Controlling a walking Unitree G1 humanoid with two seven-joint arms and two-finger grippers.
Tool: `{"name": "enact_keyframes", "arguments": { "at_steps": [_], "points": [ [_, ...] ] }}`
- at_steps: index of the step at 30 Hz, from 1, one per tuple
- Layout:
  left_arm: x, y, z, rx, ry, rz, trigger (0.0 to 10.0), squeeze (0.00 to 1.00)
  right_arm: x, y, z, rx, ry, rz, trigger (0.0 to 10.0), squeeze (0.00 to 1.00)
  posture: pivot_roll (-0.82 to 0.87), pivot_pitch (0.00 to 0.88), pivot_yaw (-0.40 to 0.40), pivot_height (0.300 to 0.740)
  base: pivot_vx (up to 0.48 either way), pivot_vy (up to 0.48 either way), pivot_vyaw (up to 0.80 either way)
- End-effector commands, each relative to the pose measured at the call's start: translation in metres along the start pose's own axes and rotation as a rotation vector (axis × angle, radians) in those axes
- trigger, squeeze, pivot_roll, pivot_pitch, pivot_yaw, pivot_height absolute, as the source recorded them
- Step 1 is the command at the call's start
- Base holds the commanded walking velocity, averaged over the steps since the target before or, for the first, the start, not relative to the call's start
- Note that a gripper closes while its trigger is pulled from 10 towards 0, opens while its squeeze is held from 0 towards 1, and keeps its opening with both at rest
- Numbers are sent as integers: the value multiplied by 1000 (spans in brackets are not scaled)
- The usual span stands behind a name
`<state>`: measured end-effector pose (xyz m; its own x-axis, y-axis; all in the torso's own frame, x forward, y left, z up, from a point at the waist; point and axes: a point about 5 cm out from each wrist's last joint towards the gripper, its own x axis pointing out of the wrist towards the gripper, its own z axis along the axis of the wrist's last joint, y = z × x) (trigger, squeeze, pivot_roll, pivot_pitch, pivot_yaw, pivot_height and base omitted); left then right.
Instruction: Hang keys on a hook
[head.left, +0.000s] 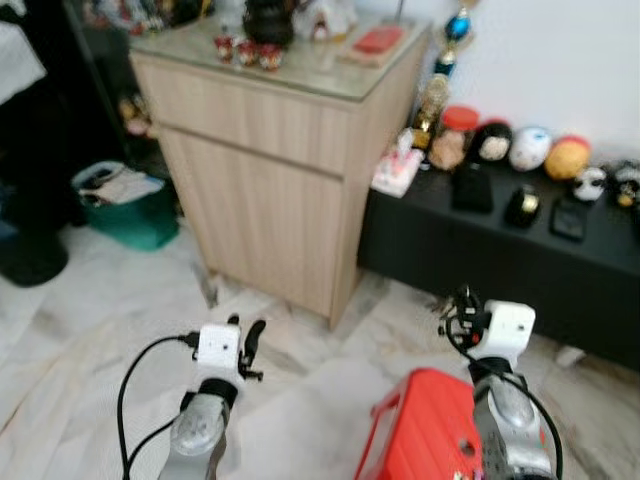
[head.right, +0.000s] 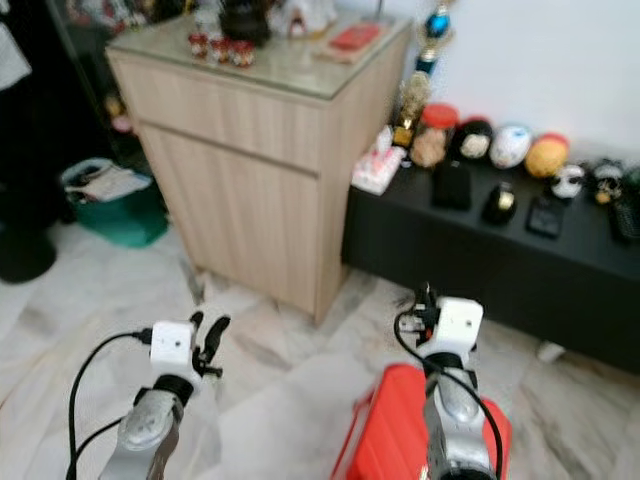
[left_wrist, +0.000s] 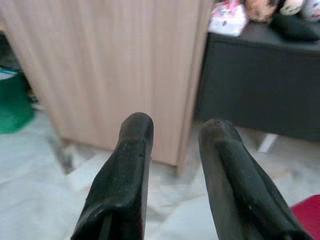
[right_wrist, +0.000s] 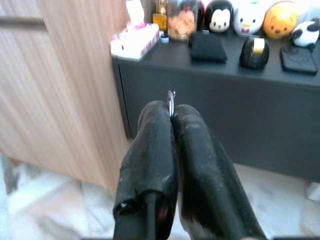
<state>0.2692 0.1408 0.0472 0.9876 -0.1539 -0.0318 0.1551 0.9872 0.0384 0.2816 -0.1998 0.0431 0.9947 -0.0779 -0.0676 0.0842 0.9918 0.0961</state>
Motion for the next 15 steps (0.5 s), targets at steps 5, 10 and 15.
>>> {"name": "enact_keyframes", "arguments": {
  "at_steps": [5, 10, 15],
  "points": [
    [-4, 7, -5, 16, 25, 17, 10000, 0, 1, 6, -2, 13, 14, 9, 10000, 0, -28, 0, -56, 740, -260, 0, 0],
    [-5, 8, -5, 14, 26, 17, 10000, 0, 1, 5, -3, 10, 28, 5, 10000, 0, -28, 0, -57, 740, -280, 0, 0],
    [-5, 7, -6, 11, 26, 17, 10000, 0, 1, 5, -3, 12, 30, 0, 10000, 0, -29, 0, -57, 740, -284, 0, 0]
  ]
}}
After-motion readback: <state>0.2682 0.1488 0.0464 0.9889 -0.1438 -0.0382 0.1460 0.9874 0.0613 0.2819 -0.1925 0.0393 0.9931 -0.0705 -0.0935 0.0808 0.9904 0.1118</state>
